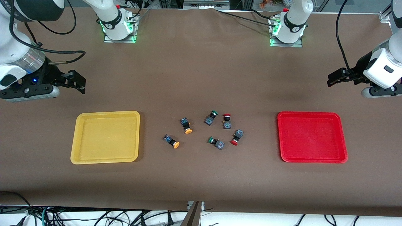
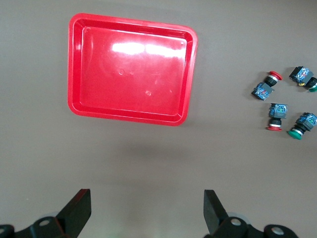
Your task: Place red and yellow buttons in trays
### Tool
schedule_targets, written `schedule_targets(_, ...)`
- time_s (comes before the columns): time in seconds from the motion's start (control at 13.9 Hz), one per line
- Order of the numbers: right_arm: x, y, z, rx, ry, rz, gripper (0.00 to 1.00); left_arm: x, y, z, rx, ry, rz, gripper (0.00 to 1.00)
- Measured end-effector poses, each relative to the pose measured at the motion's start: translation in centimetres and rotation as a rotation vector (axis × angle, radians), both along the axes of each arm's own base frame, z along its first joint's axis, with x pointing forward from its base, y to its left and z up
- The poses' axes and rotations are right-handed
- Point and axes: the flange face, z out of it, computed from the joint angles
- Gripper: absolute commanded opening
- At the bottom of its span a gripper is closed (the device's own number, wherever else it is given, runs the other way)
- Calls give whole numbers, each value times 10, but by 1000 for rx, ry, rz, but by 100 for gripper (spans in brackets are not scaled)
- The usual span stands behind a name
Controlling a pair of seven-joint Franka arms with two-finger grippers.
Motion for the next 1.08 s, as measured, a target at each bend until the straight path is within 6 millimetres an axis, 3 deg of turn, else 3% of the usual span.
schedule_targets(0.36,-3,-26,8,4,14,-48,100,0,0,0,0,1,0,100)
schedule_targets(0.65,0,-19,-5,1,44,-11,100,0,0,-1,0,1,0,100)
schedule_targets(0.86,6,3,-34,-11,99,132,100,0,0,-1,0,1,0,100)
schedule_targets(1.08,18,55,-82,-12,132,220,100,1,0,-1,0,2,0,100)
